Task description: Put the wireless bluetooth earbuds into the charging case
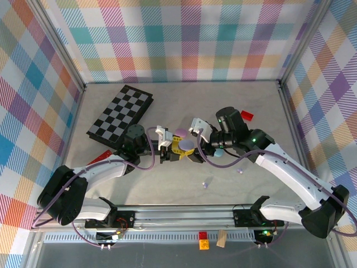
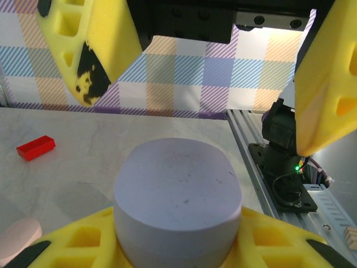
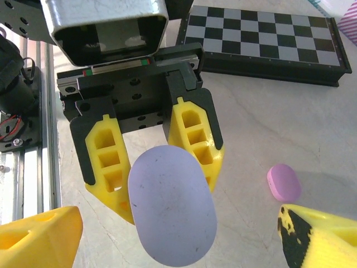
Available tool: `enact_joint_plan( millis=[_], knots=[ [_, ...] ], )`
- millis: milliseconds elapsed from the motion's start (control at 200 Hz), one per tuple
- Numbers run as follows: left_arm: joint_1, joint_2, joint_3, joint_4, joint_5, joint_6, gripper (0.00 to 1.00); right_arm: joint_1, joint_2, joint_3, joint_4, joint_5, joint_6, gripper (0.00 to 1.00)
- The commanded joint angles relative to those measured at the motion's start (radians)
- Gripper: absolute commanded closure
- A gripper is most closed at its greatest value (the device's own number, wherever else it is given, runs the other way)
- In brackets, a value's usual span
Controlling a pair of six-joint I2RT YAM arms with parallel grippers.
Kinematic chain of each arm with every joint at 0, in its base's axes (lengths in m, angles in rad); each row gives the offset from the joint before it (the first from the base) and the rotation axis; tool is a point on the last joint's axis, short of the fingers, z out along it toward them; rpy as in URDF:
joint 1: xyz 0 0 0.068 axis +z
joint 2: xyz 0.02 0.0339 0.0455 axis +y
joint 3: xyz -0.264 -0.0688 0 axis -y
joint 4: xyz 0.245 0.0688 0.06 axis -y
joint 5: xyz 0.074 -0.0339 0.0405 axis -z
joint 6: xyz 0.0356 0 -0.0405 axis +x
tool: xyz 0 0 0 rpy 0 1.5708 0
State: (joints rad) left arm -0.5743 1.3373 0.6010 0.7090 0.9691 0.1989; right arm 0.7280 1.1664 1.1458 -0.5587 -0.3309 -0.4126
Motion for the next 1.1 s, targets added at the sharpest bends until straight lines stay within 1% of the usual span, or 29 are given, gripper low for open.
enact_joint_plan(
  millis=[0,335,570,815,1035,1095],
  knots=[
    [-0.006,-0.033,0.026,0.027,0.035,-0.004,0.64,0.007,0.013,-0.006,0.024,0.013,-0.027,0.1],
    [-0.007,-0.048,0.028,0.019,0.043,-0.009,0.64,0.007,0.007,-0.02,0.051,0.144,-0.041,0.1],
    [-0.007,-0.046,0.025,-0.002,0.041,0.011,0.64,0.007,-0.053,-0.059,0.148,0.21,-0.004,0.11],
    [-0.007,-0.05,0.027,-0.01,0.042,0.02,0.64,0.005,-0.089,-0.078,0.197,0.321,0.04,0.11],
    [-0.007,-0.05,0.023,-0.01,0.042,0.02,0.63,0.001,-0.097,-0.072,0.208,0.37,0.093,0.12],
    [-0.007,-0.05,0.022,-0.005,0.039,0.021,0.63,0.002,-0.101,-0.072,0.198,0.367,0.085,0.11]
  ],
)
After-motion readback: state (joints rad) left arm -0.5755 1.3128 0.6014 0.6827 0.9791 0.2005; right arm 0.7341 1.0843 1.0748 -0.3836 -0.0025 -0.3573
